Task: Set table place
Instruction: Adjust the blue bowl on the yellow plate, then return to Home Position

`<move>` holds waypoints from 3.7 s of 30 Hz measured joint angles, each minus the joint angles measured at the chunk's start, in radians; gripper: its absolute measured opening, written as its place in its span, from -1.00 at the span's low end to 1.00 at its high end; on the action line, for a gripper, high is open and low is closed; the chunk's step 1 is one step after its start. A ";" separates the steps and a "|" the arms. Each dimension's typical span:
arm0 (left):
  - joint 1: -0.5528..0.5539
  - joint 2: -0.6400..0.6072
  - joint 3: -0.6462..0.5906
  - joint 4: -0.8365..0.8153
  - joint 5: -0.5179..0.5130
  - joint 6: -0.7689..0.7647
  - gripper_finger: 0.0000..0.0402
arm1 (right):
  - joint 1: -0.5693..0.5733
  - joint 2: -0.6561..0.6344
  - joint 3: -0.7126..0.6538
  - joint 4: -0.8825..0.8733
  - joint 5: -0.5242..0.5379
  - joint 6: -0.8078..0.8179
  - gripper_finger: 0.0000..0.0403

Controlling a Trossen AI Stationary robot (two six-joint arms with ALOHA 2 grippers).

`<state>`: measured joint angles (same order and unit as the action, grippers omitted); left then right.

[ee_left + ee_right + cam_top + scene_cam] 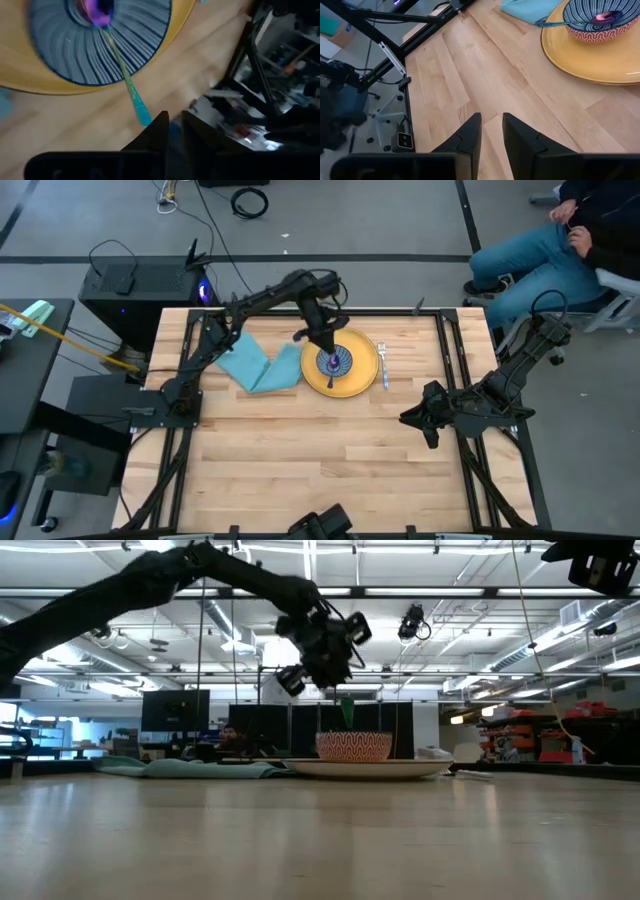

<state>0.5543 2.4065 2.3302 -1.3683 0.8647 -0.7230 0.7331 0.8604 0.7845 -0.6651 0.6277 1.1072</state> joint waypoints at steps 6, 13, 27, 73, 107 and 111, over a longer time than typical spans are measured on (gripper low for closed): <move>0.007 -0.115 0.002 -0.133 -0.374 0.207 -0.77 | 0.000 0.000 0.000 0.001 0.000 0.001 -0.58; -0.021 -0.127 -0.003 -0.196 -0.590 0.247 -0.84 | 0.000 0.000 0.000 0.001 0.000 0.024 -0.58; -0.128 -0.115 -0.238 -0.116 -0.629 0.539 -0.78 | 0.003 0.000 0.000 -0.033 -0.014 0.043 -0.58; -0.172 -0.115 -0.356 0.253 -0.617 0.551 -0.87 | 0.002 0.000 0.000 -0.045 -0.016 0.079 -0.58; -0.296 -0.831 -0.354 0.285 -0.602 0.139 -0.82 | 0.002 0.000 0.000 -0.043 -0.050 0.071 -0.58; -0.351 -0.919 -0.354 0.328 -0.601 0.123 -0.80 | 0.002 0.000 0.000 -0.043 -0.089 0.069 -0.58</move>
<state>0.2037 1.4873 1.9762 -1.0402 0.2641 -0.6001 0.7353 0.8600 0.7845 -0.7084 0.5387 1.1760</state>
